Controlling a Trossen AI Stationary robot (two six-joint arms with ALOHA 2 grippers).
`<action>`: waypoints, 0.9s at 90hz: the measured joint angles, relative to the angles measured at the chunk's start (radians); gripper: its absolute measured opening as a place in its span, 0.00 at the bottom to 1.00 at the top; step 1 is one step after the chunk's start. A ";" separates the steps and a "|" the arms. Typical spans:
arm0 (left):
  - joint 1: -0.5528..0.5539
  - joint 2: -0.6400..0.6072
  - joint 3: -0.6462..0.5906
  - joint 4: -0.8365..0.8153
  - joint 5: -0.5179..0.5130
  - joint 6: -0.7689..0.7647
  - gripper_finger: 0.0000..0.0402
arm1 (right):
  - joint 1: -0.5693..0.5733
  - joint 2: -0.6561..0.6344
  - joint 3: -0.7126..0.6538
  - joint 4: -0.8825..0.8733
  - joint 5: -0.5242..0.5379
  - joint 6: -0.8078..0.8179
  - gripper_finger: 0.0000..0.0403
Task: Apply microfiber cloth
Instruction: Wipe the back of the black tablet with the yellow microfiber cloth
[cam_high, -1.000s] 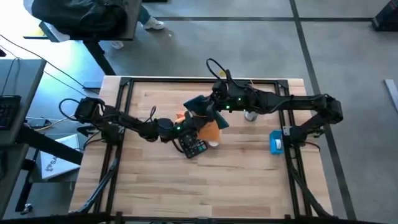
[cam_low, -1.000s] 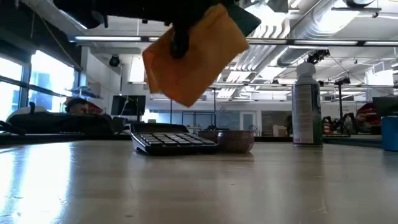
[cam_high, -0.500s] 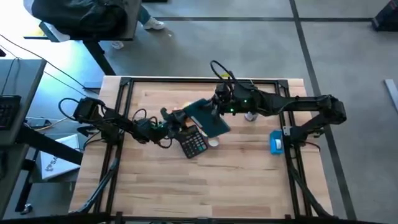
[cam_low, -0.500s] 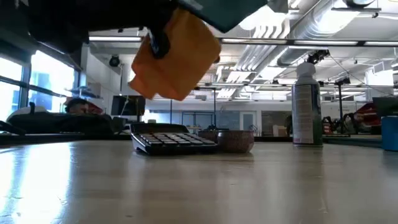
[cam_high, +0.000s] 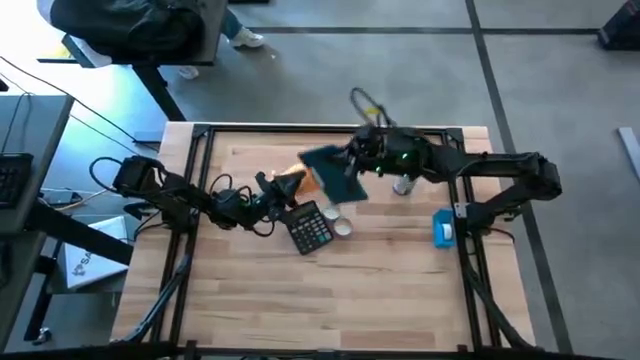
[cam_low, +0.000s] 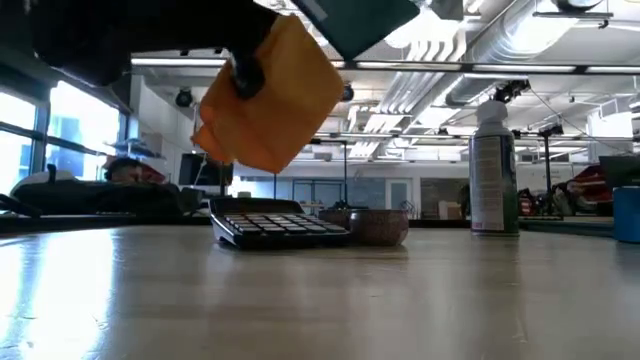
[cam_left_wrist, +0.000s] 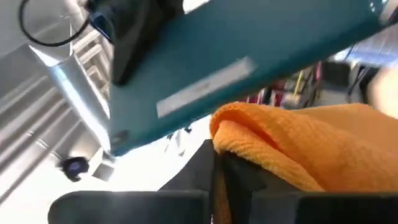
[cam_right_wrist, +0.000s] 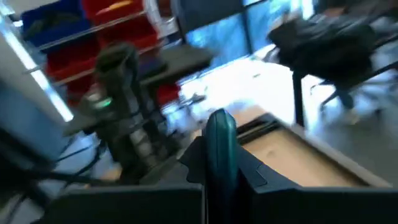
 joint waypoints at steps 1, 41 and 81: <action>-0.003 0.000 -0.002 0.002 0.001 -0.005 0.00 | -0.001 -0.001 0.000 -0.001 0.004 -0.003 0.00; 0.058 0.000 0.148 -0.005 0.114 -0.022 0.00 | 0.035 0.089 0.000 0.074 0.055 -0.045 0.00; 0.089 0.055 0.183 -0.238 0.243 -0.417 0.00 | 0.042 0.118 -0.001 0.241 0.055 -0.100 0.00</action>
